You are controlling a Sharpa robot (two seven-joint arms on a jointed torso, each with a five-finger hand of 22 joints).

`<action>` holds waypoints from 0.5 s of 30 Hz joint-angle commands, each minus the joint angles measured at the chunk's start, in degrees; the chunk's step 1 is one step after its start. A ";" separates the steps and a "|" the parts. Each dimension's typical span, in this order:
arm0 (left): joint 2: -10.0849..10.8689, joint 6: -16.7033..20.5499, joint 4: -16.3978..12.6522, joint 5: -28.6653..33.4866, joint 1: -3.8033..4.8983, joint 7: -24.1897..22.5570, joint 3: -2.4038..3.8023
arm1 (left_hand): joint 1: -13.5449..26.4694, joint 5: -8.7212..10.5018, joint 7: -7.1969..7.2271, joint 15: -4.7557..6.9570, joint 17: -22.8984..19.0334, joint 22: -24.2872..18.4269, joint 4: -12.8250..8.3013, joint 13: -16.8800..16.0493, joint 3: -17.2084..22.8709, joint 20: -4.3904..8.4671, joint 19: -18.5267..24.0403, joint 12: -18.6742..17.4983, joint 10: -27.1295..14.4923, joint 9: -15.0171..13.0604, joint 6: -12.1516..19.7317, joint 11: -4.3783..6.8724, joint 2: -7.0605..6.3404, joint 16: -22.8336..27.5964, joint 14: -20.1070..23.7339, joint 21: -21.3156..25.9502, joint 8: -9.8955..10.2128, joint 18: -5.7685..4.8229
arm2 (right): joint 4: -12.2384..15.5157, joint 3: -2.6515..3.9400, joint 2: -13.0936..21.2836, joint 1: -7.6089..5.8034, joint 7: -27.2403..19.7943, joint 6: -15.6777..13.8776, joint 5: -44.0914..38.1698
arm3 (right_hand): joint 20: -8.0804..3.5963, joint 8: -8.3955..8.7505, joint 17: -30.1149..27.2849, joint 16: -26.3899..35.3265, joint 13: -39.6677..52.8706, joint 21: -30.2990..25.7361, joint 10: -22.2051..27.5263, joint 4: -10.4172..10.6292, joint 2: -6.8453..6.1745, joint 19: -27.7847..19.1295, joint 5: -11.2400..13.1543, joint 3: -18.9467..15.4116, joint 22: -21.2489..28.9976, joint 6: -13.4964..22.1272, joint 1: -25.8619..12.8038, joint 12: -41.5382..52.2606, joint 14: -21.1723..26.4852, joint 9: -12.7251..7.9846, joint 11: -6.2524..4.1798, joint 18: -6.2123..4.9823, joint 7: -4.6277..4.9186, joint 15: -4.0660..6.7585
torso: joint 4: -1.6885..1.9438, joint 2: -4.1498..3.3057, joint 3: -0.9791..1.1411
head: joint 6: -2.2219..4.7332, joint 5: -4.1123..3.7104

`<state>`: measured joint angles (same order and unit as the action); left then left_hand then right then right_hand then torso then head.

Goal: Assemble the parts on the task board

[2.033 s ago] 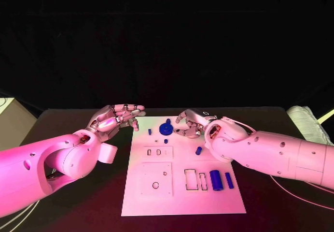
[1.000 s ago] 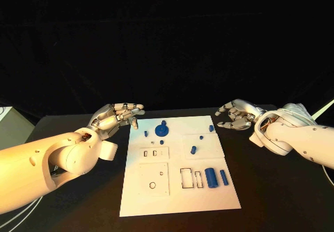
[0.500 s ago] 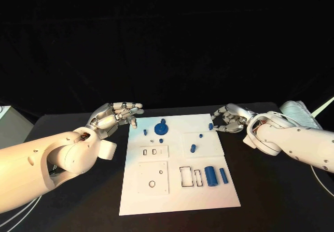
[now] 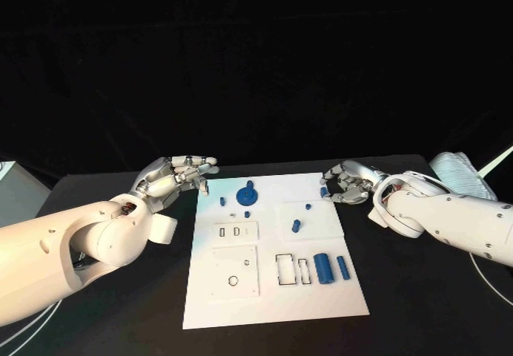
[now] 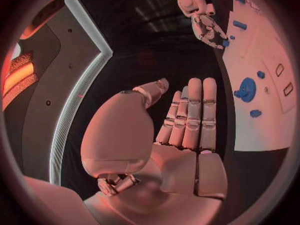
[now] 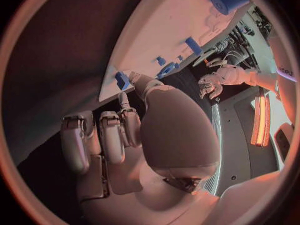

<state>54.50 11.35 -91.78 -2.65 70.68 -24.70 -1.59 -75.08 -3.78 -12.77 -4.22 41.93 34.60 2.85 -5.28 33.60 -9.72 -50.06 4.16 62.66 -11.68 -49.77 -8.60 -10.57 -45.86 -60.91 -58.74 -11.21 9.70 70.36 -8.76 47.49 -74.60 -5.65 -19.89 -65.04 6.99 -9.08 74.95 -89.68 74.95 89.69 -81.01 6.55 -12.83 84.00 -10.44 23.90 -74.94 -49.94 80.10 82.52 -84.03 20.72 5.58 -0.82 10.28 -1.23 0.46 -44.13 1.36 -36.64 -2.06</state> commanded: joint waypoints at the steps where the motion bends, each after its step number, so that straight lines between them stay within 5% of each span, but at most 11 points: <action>1: -0.02 -1.03 -0.13 -0.16 0.01 -0.74 0.03 | -0.13 0.29 0.21 -0.04 -0.10 0.08 -0.22 -0.08 0.35 -0.10 0.51 0.22 -0.16 -0.09 0.34 0.00 0.27 -0.39 0.39 -0.25 0.07 0.86 | -0.25 0.00 -0.23 0.14 0.16 0.43 -0.63 | 0.00 -0.26 15.05 -0.32 7.03 0.31 -0.57 0.09 0.72 6.00 -0.27 0.54 -15.06 -0.43 -0.08 0.30 -5.97 -0.02 -0.13 0.82 0.03 0.09 | 0.01 0.00 -0.03 | 0.21 -0.27; 15: 0.04 -1.10 -0.08 -0.16 0.02 -0.68 0.03 | -0.13 0.29 0.21 -0.04 -0.10 0.08 -0.22 -0.08 0.35 -0.10 0.51 0.22 -0.16 -0.09 0.34 0.00 0.27 -0.39 0.39 -0.25 0.07 0.86 | -0.92 0.00 -0.78 0.29 0.72 0.95 -0.84 | -0.32 -1.98 15.05 -0.32 7.57 0.31 -1.24 -0.29 1.32 6.00 -0.34 2.18 -15.06 -3.17 -0.28 0.80 -5.97 0.35 -0.75 0.82 -0.69 0.56 | 0.00 -0.03 -0.01 | 0.08 -0.26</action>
<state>54.57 11.29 -91.78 -2.66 70.68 -24.71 -1.59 -75.08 -3.78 -12.77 -4.23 41.88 34.58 2.68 -5.28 33.77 -9.93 -49.86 4.16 62.66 -11.73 -49.77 -8.60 -10.57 -45.86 -60.91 -58.73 -11.21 9.71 69.51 -8.76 46.80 -74.35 -5.13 -19.85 -65.16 6.99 -10.86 74.94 -89.68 74.94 89.69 -81.79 6.16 -11.98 84.00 -10.44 25.74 -74.93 -52.75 79.70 82.98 -84.03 21.02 4.92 -0.82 9.50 -1.22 0.48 -44.13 1.35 -36.55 -2.32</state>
